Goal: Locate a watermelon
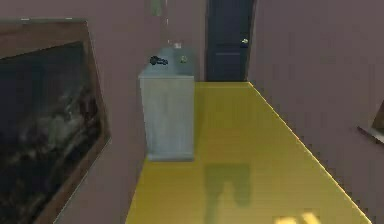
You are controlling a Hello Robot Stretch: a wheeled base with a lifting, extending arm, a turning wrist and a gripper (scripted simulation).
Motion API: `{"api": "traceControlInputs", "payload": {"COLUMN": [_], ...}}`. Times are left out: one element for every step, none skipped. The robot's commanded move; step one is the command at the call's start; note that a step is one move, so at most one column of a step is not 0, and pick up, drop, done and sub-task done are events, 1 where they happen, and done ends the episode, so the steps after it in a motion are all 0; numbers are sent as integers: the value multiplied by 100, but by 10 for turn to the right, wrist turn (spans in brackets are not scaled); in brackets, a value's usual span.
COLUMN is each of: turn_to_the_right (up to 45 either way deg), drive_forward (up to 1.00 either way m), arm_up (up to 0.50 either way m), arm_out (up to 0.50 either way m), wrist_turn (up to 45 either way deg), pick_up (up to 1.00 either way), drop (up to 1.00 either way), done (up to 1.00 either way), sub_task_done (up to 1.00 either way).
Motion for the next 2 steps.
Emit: {"api": "traceControlInputs", "payload": {"turn_to_the_right": [450, 420], "drive_forward": [0, 0], "arm_up": [0, 0], "arm_out": [0, 0], "wrist_turn": [0, 0], "pick_up": [0, 0], "drop": [0, 0], "done": [0, 0], "sub_task_done": [0, 0]}}
